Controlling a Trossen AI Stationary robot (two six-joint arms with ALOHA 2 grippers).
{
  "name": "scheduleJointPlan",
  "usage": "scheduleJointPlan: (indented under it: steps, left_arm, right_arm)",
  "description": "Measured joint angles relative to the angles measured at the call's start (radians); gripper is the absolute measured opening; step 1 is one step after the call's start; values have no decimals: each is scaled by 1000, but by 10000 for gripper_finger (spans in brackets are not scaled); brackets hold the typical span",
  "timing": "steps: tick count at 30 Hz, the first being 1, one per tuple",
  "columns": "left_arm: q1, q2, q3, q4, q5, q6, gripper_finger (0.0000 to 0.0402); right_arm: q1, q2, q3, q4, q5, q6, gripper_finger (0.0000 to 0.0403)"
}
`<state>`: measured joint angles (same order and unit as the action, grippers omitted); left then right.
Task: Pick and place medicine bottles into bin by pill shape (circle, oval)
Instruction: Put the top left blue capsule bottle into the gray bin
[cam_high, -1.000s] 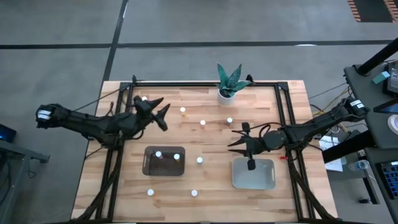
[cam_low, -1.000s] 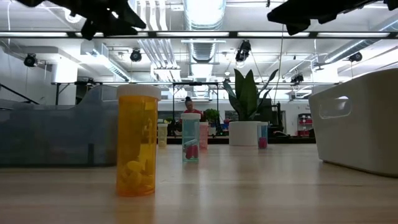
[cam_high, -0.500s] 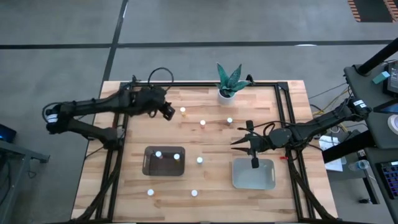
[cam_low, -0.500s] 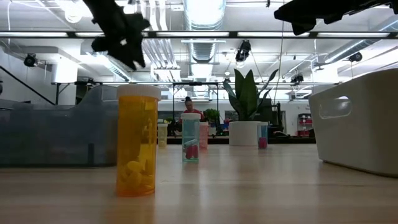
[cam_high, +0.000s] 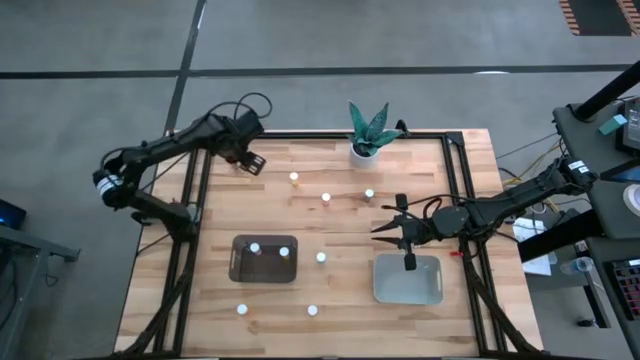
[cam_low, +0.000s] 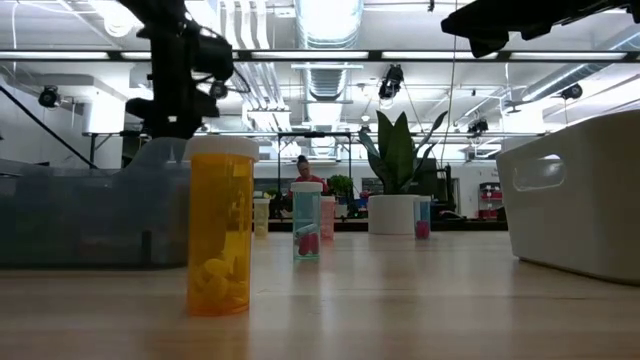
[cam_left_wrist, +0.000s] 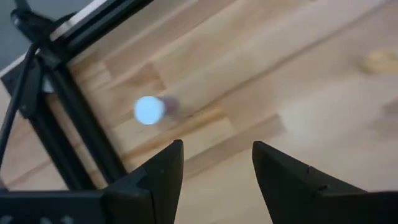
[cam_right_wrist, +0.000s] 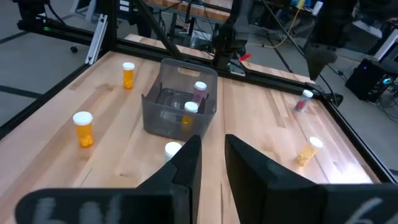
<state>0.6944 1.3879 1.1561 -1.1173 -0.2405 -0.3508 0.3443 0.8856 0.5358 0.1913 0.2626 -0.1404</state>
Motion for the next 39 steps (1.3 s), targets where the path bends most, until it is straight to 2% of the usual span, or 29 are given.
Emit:
scheduleJointPlan:
  steps: [7, 13, 21, 39]
  left_arm:
    - [151, 83, 0, 6, 5, 62, 175]
    - [220, 153, 0, 27, 15, 98, 175]
    - [236, 199, 0, 46, 16, 106, 175]
    - [243, 200, -15, 89, 15, 101, 175]
  right_arm:
    - [0, 0, 0, -1, 0, -1, 63]
    - [0, 0, 0, -10, 0, -1, 63]
    - [0, 0, 0, -23, 0, 1, 63]
    - [0, 1, 0, -34, 0, 24, 63]
